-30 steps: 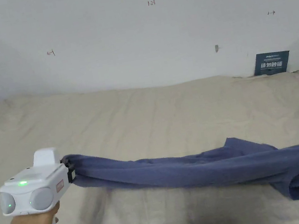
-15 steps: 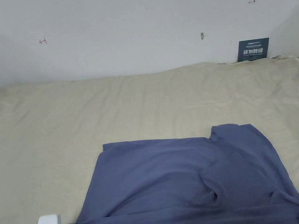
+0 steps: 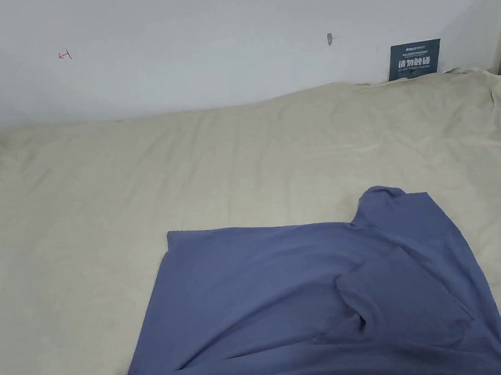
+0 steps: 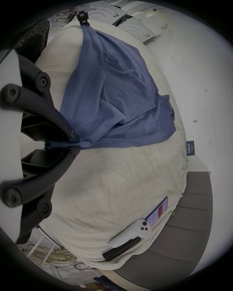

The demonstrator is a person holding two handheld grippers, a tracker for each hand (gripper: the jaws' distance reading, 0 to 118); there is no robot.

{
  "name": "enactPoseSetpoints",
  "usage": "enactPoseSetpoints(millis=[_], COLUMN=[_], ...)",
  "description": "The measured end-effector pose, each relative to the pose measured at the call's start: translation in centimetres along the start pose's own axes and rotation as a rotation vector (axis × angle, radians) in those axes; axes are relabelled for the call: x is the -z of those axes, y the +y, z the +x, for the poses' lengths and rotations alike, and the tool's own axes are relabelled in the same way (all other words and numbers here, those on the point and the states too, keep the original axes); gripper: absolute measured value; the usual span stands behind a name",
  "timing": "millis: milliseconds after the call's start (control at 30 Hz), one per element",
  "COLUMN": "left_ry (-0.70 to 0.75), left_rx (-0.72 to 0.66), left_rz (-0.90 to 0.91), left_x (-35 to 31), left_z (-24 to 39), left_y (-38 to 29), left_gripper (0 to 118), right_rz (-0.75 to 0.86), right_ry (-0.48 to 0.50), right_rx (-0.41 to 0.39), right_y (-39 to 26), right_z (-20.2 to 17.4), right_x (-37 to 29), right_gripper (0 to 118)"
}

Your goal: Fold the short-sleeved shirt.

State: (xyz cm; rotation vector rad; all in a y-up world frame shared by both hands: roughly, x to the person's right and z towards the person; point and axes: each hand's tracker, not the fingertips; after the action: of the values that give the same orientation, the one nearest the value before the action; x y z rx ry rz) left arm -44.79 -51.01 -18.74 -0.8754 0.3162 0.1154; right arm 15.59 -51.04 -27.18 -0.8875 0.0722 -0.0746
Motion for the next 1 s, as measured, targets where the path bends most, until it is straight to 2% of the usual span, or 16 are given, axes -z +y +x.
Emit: enactPoseSetpoints(millis=[133,433,500,533,633,667,700,733,767,867,1000], left_ry=[-0.01,0.02,0.017,0.018,0.036,0.038,0.035,0.03,0.022,-0.015,-0.038], left_rx=[-0.018,-0.075,-0.086,-0.089,-0.097,-0.104,-0.12,-0.135,-0.143,-0.155,-0.149], left_rz=[-0.011,-0.07,-0.071,-0.07,-0.064,-0.054,-0.029,0.01,0.06,0.207,0.352], left_x=[-0.7,1.2,0.8,0.6,-0.5,-1.2,-1.8,-2.6,-3.5,-6.8,-10.8], left_z=[-0.3,0.4,0.3,0.3,0.6,0.7,0.7,0.9,1.0,1.6,2.8], left_y=[-1.2,-2.0,-1.8,-1.8,-1.5,-1.1,-0.7,-0.1,0.7,3.0,6.0], left_gripper=[0,2,15,30,81,81,84,94,99,100,100], right_rz=[0.014,-0.026,-0.028,-0.035,-0.04,-0.018,0.016,0.059,0.098,0.219,0.39], right_ry=[-0.007,-0.058,-0.052,-0.042,-0.049,-0.043,-0.028,-0.022,-0.01,0.028,0.064], right_rx=[0.005,-0.03,-0.015,-0.009,-0.008,-0.006,0.005,0.019,0.025,0.025,-0.002], right_y=[0.3,-0.6,-0.4,-0.2,0.4,0.8,1.3,2.0,2.7,5.2,7.6], right_z=[0.9,-0.1,-0.1,0.0,-0.4,-0.4,-0.1,-0.1,-0.3,0.1,-1.5], right_x=[-0.2,1.7,1.3,1.1,-0.4,-1.1,-1.6,-2.5,-3.6,-6.2,-10.7], right_gripper=[3,4,6,16,63,63,67,78,84,85,85])
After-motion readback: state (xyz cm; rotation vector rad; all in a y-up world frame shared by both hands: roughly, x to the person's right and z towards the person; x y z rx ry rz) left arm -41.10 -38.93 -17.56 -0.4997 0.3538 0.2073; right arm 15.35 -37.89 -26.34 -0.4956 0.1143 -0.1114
